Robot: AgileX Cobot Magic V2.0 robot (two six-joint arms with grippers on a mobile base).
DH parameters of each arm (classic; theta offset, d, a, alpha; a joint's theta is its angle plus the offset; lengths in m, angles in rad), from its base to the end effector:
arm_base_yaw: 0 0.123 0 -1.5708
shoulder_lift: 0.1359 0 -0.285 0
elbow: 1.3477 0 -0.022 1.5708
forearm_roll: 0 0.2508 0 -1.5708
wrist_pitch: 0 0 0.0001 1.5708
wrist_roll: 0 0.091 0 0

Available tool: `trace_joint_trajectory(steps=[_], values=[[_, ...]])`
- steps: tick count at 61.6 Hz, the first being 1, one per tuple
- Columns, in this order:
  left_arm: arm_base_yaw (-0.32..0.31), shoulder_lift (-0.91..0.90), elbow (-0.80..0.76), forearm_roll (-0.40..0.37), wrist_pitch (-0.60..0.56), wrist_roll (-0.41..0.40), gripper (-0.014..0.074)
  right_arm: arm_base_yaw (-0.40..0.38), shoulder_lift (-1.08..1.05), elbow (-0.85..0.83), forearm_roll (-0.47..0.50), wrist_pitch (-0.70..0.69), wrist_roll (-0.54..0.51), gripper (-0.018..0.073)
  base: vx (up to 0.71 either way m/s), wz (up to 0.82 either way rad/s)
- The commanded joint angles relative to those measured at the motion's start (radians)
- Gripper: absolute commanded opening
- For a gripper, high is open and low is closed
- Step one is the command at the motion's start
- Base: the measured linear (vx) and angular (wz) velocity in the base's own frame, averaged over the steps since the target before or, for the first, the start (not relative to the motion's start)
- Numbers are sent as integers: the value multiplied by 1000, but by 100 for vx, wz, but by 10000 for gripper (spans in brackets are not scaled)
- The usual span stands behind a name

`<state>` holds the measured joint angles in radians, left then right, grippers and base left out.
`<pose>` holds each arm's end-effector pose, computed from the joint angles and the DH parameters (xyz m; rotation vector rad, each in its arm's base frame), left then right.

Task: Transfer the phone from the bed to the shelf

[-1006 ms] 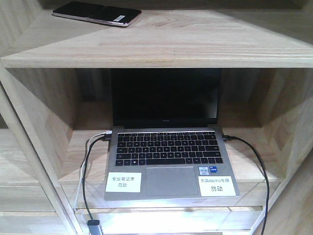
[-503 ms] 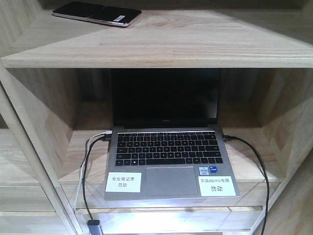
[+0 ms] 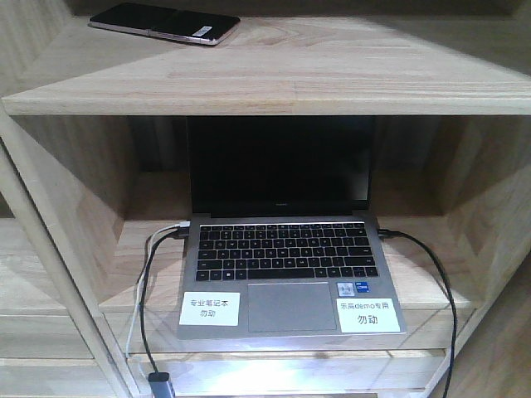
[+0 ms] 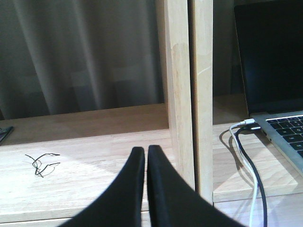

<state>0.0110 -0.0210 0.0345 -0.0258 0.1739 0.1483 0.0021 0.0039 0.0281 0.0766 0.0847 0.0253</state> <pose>0.0559 0.0002 0.1869 0.0969 1.6691 0.0974 0.0579 0.0007 0.1958 0.0746 1.5990 0.0858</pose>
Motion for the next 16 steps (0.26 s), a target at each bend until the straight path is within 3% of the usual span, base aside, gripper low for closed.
trace_joint_trajectory(steps=[1,16], values=[[1,-4,-23,-9,-76,-6,1,-5,11,4,-13,-69,0,-10,0,0],[1,-4,-23,-9,-76,-6,1,-5,11,4,-13,-68,0,-10,0,0]])
